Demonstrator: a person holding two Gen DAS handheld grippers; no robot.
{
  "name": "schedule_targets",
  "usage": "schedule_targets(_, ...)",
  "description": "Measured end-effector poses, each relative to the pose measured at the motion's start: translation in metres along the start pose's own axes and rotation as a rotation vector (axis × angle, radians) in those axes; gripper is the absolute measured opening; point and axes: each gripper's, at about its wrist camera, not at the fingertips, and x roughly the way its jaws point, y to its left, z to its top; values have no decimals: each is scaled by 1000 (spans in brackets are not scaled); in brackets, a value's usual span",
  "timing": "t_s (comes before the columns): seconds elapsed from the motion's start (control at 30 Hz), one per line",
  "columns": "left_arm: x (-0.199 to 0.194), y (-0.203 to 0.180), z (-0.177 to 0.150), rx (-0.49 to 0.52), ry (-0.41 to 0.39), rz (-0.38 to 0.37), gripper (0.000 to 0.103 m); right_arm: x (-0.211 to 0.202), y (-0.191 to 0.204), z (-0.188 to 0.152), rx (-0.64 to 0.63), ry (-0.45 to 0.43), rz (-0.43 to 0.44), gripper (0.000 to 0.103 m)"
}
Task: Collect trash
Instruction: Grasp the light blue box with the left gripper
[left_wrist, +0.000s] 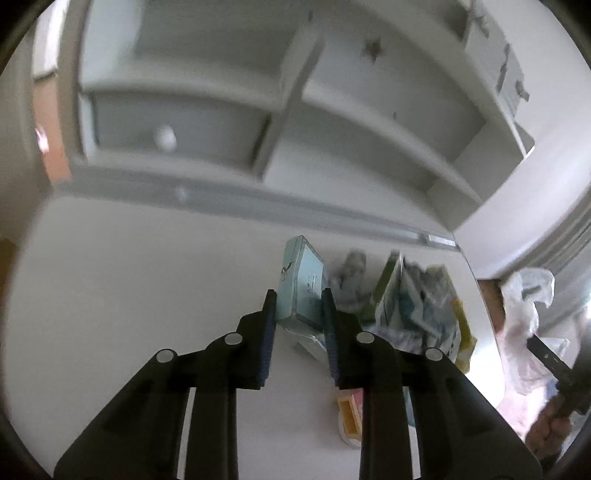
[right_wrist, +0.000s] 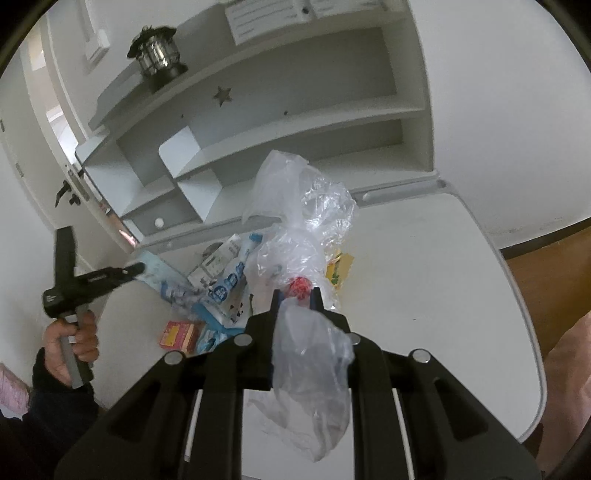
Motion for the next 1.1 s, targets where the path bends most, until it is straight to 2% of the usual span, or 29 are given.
schedule_targets(0.1, -28, -13, 9, 45, -88, 45, 23, -15, -6, -3, 8, -26, -18, 15)
schedule_targets(0.23, -48, -52, 9, 133, -137, 46, 23, -38, -28, -13, 43, -64, -71, 15)
schedule_targets(0.33, -45, -103, -3, 229, -137, 8, 23, -58, -57, -29, 103, -92, -122, 15)
schedule_targets(0.47, -25, -188, -30, 366, -110, -101, 23, -90, -104, -58, 200, -124, -223, 15)
schedule_targets(0.67, 16, -333, -101, 581, 10, -318, 23, -138, -184, -121, 378, -156, -402, 15)
schedule_targets(0.87, 60, -447, -190, 744, 178, -495, 23, -161, -261, -197, 582, -127, -515, 15)
schedule_targets(1.0, 102, -498, -254, 846, 294, -549, 23, -159, -306, -240, 682, -66, -566, 15)
schedule_targets(1.1, 137, -521, -298, 899, 369, -551, 23, -146, -333, -271, 743, 6, -586, 15)
